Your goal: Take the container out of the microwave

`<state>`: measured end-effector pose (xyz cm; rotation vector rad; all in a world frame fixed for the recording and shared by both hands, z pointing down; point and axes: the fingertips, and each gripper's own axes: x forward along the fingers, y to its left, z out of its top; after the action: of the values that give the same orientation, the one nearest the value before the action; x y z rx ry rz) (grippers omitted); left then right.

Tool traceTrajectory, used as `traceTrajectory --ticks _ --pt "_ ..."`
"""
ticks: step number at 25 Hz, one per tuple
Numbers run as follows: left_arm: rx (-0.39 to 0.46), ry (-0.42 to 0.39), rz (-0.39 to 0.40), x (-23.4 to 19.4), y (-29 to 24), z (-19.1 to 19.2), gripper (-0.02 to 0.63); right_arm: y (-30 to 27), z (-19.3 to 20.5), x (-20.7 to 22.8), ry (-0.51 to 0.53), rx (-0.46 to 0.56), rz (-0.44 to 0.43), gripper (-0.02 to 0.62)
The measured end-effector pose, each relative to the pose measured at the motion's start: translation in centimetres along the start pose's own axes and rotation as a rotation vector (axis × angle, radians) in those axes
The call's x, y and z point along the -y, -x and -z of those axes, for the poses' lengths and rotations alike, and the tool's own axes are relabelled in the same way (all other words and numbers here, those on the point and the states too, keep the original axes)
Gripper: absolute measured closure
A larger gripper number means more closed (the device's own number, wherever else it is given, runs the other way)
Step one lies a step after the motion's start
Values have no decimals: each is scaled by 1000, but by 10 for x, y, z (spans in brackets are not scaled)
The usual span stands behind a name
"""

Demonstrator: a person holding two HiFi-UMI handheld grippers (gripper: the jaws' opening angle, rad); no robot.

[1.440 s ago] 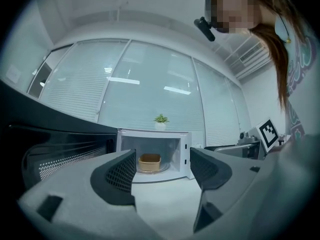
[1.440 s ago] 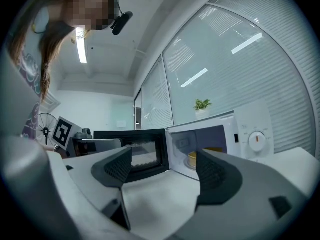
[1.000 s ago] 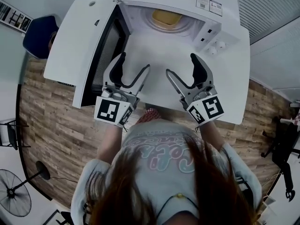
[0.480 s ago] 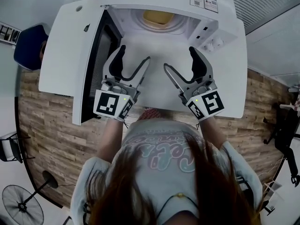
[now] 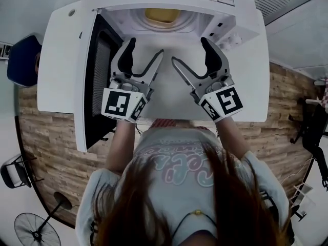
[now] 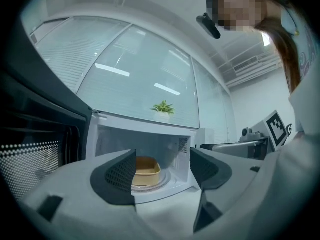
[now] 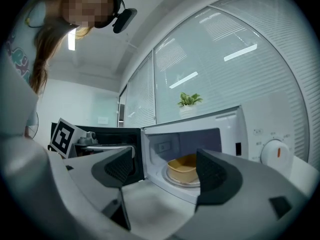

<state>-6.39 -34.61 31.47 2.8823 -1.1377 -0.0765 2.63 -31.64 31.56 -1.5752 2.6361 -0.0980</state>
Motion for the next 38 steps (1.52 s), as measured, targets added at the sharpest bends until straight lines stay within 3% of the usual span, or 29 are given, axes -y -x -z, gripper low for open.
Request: traceTrajectory --ticks 22,38 --pt "-45 87 -15 -55 -49 38 298 -57 33 39 -57 -41 108 206" --pt "-141 51 -27 -82 -77 72 298 -91 73 55 -45 -125 156 206"
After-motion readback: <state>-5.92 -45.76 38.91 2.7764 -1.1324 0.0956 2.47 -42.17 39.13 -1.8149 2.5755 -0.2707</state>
